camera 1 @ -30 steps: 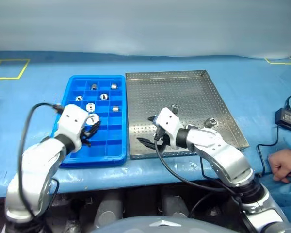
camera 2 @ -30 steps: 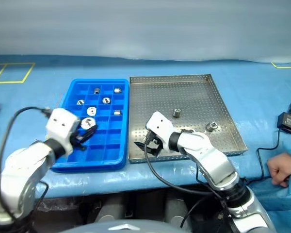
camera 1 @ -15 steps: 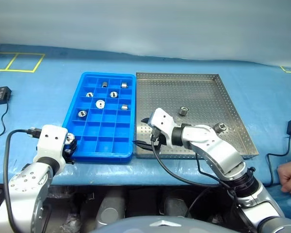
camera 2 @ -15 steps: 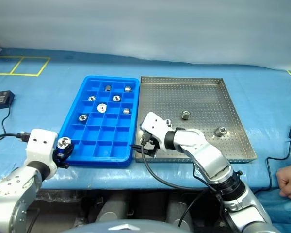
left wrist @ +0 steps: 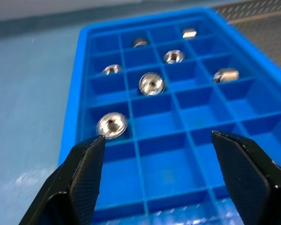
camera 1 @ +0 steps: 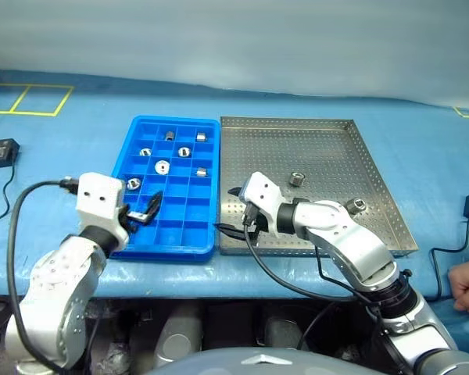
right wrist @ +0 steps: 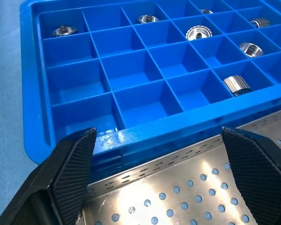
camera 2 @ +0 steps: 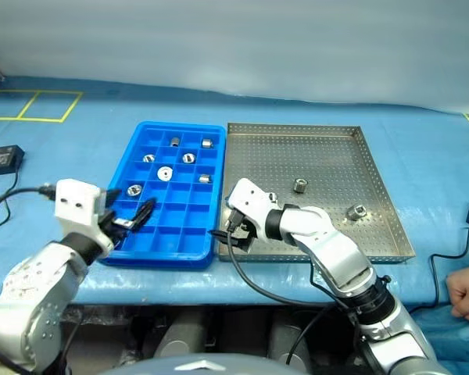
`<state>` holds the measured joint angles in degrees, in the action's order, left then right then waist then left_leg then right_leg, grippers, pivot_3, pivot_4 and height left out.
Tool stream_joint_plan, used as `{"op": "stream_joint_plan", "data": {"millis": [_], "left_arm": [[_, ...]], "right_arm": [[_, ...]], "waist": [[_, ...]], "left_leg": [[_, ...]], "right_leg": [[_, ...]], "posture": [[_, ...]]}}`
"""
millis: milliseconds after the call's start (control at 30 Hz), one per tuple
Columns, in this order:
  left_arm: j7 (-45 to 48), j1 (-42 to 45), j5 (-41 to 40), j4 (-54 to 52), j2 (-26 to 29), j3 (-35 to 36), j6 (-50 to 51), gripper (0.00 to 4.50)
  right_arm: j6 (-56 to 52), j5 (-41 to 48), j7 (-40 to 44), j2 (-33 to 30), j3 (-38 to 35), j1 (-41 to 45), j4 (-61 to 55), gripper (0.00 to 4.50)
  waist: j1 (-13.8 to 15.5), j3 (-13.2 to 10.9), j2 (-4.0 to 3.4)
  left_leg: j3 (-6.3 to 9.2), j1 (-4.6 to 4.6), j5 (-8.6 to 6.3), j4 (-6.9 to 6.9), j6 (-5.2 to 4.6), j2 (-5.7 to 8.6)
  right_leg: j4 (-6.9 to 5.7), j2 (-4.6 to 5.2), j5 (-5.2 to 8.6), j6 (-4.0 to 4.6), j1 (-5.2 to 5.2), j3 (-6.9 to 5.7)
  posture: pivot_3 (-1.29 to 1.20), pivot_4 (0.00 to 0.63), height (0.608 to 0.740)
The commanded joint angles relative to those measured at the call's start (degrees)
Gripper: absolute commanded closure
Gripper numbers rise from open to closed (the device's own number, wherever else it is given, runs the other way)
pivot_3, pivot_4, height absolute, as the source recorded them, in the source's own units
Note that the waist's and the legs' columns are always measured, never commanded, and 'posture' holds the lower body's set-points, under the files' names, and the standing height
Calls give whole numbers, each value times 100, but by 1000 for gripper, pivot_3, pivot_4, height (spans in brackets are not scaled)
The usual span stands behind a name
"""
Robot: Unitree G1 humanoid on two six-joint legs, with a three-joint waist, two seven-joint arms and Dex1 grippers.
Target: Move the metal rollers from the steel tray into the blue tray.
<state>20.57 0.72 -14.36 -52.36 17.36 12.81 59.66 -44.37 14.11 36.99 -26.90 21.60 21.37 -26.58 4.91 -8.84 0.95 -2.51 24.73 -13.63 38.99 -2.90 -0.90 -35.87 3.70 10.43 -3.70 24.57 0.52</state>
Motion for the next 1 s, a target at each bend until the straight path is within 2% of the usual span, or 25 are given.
{"op": "stream_joint_plan", "data": {"millis": [33,200,500,767,1000], "left_arm": [[334,540,-108,680,208,-682,-556,534],[954,1415,28,1976,527,-1671,-1396,534],[1815,3016,198,4479,277,-2759,-2311,534],[1919,3595,531,6054,-103,-3040,-2636,534],[1653,3696,913,6744,-290,-3081,-2694,534]], "right_arm": [[-151,-145,-318,-68,-282,-85,-294,0],[-525,-203,-657,-128,-498,-247,-521,0],[-955,-342,-1174,-224,-819,-801,-1054,0],[-1074,-368,-1470,-158,-871,-1108,-1384,0],[-1065,-372,-1587,-139,-889,-1229,-1489,0]], "waist": [[-9,0,0],[-132,0,0],[-549,0,-1],[-893,0,-2],[-1037,0,-2]], "left_leg": [[-1,0,7,0,-12,1],[-8,3,13,1,-26,3],[-13,33,12,2,-37,21],[-14,29,12,3,-38,11],[-17,25,11,4,-39,3]], "right_leg": [[0,-1,0,0,0,0],[3,-1,1,-2,2,3],[2,-7,0,-1,0,10],[-4,-13,9,-19,0,18],[-5,-12,6,-25,0,26]], "posture": [[123,150,740],[14,150,740],[-133,150,740],[-222,150,740],[-240,150,740]]}}
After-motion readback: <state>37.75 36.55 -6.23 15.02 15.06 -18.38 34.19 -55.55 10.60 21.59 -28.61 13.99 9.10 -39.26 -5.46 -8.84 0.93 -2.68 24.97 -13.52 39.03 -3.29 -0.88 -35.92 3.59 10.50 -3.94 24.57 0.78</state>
